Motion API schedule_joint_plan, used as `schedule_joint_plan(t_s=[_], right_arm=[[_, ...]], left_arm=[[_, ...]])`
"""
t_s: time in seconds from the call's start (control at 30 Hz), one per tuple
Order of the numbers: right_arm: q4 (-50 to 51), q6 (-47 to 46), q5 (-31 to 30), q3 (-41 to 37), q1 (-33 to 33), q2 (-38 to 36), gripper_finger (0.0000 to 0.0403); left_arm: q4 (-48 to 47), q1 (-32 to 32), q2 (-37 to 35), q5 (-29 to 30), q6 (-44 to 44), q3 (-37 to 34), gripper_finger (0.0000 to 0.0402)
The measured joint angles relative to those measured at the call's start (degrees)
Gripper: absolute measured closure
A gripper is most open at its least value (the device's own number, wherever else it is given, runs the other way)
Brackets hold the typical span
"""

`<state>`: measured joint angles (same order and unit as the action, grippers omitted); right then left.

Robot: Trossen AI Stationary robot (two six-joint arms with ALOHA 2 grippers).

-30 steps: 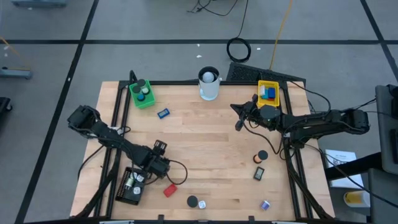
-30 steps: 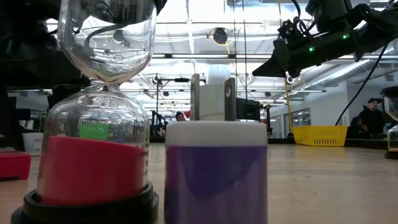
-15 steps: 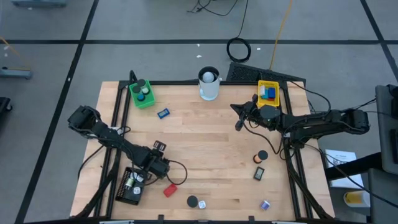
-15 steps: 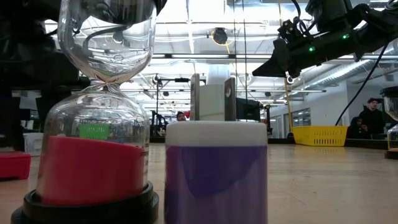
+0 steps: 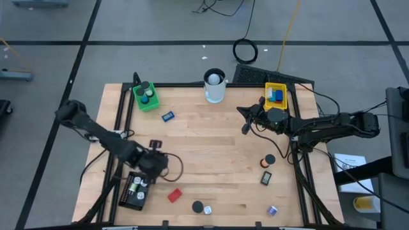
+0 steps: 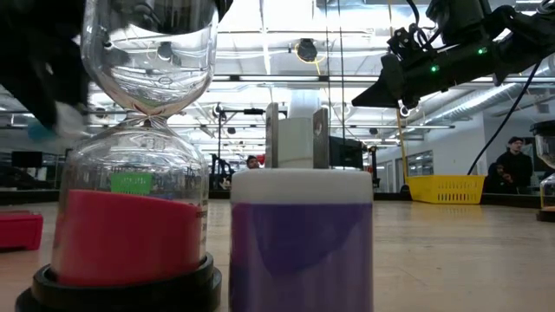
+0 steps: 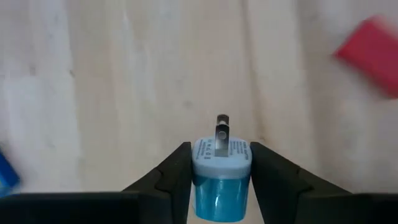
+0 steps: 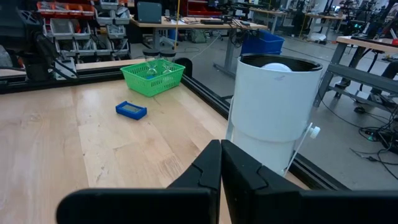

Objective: Pick & Place Office items
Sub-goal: Put the light blue charger adapter into the black bin

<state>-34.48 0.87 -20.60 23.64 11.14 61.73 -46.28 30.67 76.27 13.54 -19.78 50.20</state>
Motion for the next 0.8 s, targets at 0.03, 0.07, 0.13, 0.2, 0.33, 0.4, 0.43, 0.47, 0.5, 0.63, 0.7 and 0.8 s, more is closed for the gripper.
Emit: schedule_joint_plan(t_s=[0.03, 0.07, 0.13, 0.2, 0.33, 0.4, 0.43, 0.47, 0.5, 0.63, 0.7, 0.8], right_arm=[[0.0, 0.02, 0.0, 0.0, 0.0, 0.0, 0.0401], [-0.02, 0.02, 0.0, 0.0, 0.0, 0.0, 0.0401], [0.0, 0.02, 0.0, 0.0, 0.0, 0.0, 0.0401], [0.0, 0.02, 0.0, 0.0, 0.0, 0.0, 0.0401], [-0.02, 0.02, 0.0, 0.0, 0.0, 0.0, 0.0401], [-0.01, 0.02, 0.0, 0.0, 0.0, 0.02, 0.0401], [0.0, 0.02, 0.0, 0.0, 0.0, 0.02, 0.0401], [-0.02, 0.02, 0.0, 0.0, 0.0, 0.02, 0.0401], [0.0, 0.02, 0.0, 0.0, 0.01, 0.02, 0.0401], [0.0, 0.02, 0.0, 0.0, 0.0, 0.02, 0.0401], [0.0, 0.04, 0.0, 0.0, 0.0, 0.02, 0.0401], [0.0, 0.04, 0.0, 0.0, 0.0, 0.02, 0.0401]], left_arm=[[-0.01, 1.18, -1.47, -0.58, -3.12, 0.02, 0.0262], [0.1, 2.55, -2.94, -1.36, -6.36, 0.02, 0.0263], [0.71, 5.88, -4.77, -2.83, -12.92, 0.06, 0.0263], [1.57, 9.38, -5.13, -4.24, -18.42, 0.06, 0.0262], [2.44, 15.77, -5.07, -6.48, -29.49, 0.06, 0.0262], [3.45, 18.31, -5.01, -7.74, -35.05, 0.06, 0.0262], [3.84, 19.49, -5.02, -8.18, -38.12, 0.06, 0.0262], [3.99, 20.75, -5.03, -8.78, -41.36, 0.06, 0.0262], [3.94, 22.17, -5.03, -9.36, -44.78, 0.06, 0.0262], [2.6, 28.01, -4.47, -9.44, -57.61, 0.06, 0.0262], [1.23, 30.01, -3.43, -8.82, -61.99, 0.06, 0.0262], [-2.52, 32.81, -2.31, -8.33, -68.95, 0.05, 0.0262]])
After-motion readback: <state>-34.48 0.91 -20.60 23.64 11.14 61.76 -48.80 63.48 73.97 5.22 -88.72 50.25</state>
